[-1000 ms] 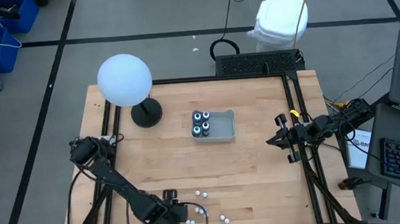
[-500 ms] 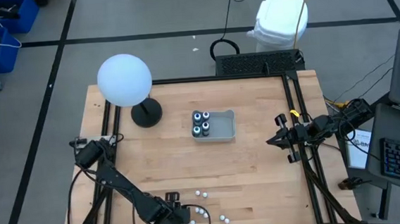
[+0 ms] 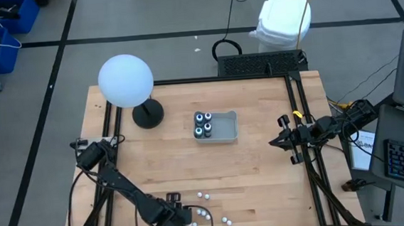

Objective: Pick & Place food coloring
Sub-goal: Put the left small purple food coloring bottle into the gray bin

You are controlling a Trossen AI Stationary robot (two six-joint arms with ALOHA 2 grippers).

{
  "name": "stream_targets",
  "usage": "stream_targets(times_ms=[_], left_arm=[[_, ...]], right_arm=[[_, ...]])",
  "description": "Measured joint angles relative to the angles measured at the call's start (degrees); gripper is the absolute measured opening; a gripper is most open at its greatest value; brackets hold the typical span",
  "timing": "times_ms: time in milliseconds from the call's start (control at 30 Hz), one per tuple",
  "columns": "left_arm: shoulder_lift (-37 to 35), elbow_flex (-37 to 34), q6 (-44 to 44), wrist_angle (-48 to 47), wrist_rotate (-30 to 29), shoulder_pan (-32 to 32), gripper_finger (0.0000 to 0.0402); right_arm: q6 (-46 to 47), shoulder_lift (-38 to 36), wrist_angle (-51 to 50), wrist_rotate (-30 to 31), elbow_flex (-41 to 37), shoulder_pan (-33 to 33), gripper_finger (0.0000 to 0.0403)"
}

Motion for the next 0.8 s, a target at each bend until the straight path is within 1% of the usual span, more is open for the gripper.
stream_targets(times_ms=[200, 267, 333, 600, 667, 800], left_arm=[[0.0, 0.0, 0.0, -0.1, 0.0, 0.4, 0.0234], [0.0, 0.0, 0.0, -0.4, 0.0, 0.4, 0.0227], [0.0, 0.0, -0.1, -1.1, 0.4, 0.4, 0.0211], [0.0, 0.0, -0.5, -1.7, 0.7, 0.4, 0.0119], [0.0, 0.0, -0.4, -1.7, 1.0, 0.4, 0.0101], [0.0, 0.0, -0.1, -1.7, 2.6, 0.4, 0.0079]], right_arm=[[-0.1, 0.0, 0.0, 0.0, 0.0, 0.0, 0.0000], [-0.1, 0.0, 0.0, 0.0, 0.0, 0.0, 0.0000], [-0.1, 0.0, 0.0, 0.0, 0.0, 0.0, 0.0000], [-0.3, 0.0, 0.0, 0.0, 0.0, 0.0, 0.0000], [-0.3, 0.0, 0.0, 0.0, 0.0, 0.0, 0.0000], [-0.3, 0.0, 0.0, 0.0, 0.0, 0.0, 0.0000]])
